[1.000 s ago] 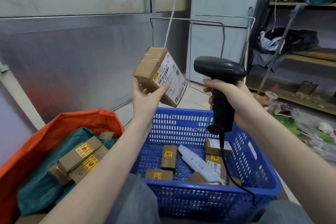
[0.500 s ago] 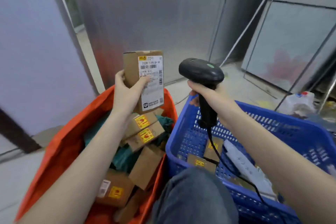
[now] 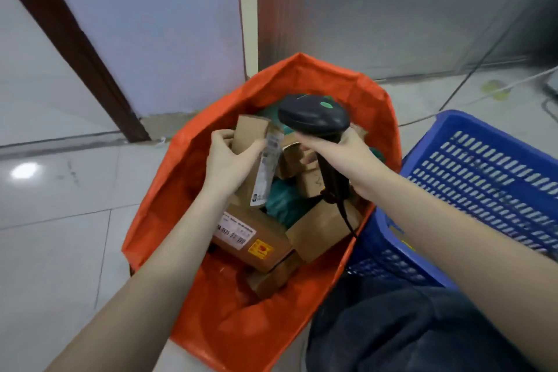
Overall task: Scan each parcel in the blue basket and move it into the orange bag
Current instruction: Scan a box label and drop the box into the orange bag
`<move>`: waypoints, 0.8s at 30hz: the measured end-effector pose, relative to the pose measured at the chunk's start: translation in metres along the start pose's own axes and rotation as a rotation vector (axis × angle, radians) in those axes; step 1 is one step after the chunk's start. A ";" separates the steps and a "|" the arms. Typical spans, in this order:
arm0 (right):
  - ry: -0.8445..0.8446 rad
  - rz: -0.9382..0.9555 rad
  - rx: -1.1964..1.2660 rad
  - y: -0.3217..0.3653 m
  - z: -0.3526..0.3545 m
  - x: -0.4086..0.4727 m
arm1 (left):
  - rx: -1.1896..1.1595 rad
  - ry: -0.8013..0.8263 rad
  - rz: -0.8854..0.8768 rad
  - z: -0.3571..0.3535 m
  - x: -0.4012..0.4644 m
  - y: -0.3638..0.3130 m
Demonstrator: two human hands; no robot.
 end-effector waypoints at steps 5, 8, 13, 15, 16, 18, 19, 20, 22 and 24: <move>0.024 -0.073 -0.022 -0.022 -0.007 0.009 | -0.055 0.029 0.010 -0.010 0.003 0.008; -0.015 -0.099 -0.005 -0.020 0.010 0.006 | -0.082 0.056 -0.017 -0.018 0.001 -0.010; -0.141 -0.014 -0.033 0.017 0.071 -0.017 | -0.131 0.121 -0.142 -0.041 -0.023 -0.070; -0.201 0.010 -0.026 0.035 0.104 -0.035 | -0.143 0.151 -0.204 -0.056 -0.038 -0.099; -0.230 0.030 -0.034 0.043 0.121 -0.045 | -0.146 0.171 -0.234 -0.065 -0.046 -0.113; -0.302 0.062 -0.025 0.057 0.159 -0.069 | -0.145 0.217 -0.283 -0.087 -0.064 -0.141; -0.339 0.071 -0.011 0.062 0.178 -0.082 | -0.150 0.241 -0.304 -0.100 -0.074 -0.154; -0.374 0.078 -0.006 0.065 0.199 -0.096 | -0.162 0.265 -0.327 -0.115 -0.086 -0.167; -0.431 0.081 -0.032 0.070 0.238 -0.128 | -0.171 0.316 -0.376 -0.147 -0.111 -0.193; -0.500 0.082 -0.046 0.070 0.277 -0.159 | -0.161 0.381 -0.416 -0.183 -0.138 -0.215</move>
Point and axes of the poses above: each hand's wrist, its own x-axis towards the middle knuckle, its own z-axis out of the back of the hand, y = z × x, the point moved 10 cm from there along x, towards the middle knuckle, and after that the axes turned 8 degrees about x, right-handed, at the moved point
